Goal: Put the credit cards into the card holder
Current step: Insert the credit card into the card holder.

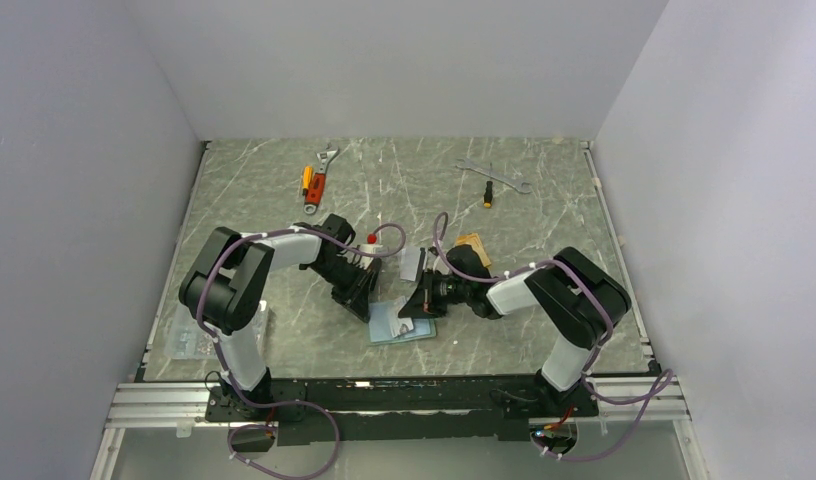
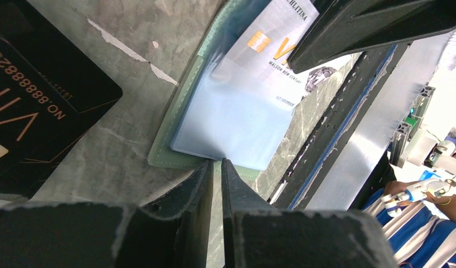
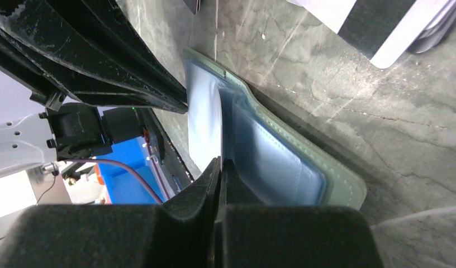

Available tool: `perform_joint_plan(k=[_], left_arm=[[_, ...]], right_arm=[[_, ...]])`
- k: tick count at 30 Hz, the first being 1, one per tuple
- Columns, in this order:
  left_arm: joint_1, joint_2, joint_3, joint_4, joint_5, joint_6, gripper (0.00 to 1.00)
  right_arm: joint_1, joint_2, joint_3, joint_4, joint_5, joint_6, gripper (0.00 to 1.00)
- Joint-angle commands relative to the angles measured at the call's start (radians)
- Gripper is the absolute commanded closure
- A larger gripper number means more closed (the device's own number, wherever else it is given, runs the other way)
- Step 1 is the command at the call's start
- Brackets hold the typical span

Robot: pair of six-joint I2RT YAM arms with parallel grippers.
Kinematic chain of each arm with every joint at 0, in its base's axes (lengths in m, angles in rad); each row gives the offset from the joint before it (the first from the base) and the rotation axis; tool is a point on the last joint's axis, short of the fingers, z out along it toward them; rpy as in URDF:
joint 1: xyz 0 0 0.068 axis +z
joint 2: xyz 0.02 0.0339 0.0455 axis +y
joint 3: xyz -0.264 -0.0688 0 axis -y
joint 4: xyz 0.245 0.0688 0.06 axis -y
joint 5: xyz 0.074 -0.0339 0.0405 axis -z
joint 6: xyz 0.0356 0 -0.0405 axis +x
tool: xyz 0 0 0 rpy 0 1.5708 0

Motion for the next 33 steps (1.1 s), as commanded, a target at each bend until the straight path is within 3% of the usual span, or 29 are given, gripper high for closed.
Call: perform_joint_plan(k=[1,10,16,21,27,33], left_arm=[[-0.017,-0.014,-0.006,-0.005,0.059,0.034,0.84],[-0.028,-0.034,-0.009,-0.011,0.068,0.038,0.84],[-0.029,-0.033,-0.008,-0.011,0.064,0.035,0.85],[-0.027,-0.035,-0.006,-0.011,0.063,0.032,0.85],[-0.019,-0.029,-0.006,-0.005,0.075,0.030,0.86],[-0.019,-0.026,-0.006,0.001,0.068,0.028,0.86]], right_arm=[[0.016,0.013,-0.019,0.049,0.100,0.034,1.00],[0.043,0.008,-0.050,0.032,0.185,0.035,1.00],[0.084,-0.059,-0.036,-0.153,0.315,-0.033,0.72],[0.138,-0.163,0.000,-0.346,0.465,-0.089,0.54],[0.247,-0.149,0.110,-0.543,0.618,-0.132,0.42],[0.317,-0.153,0.161,-0.660,0.713,-0.135,0.38]])
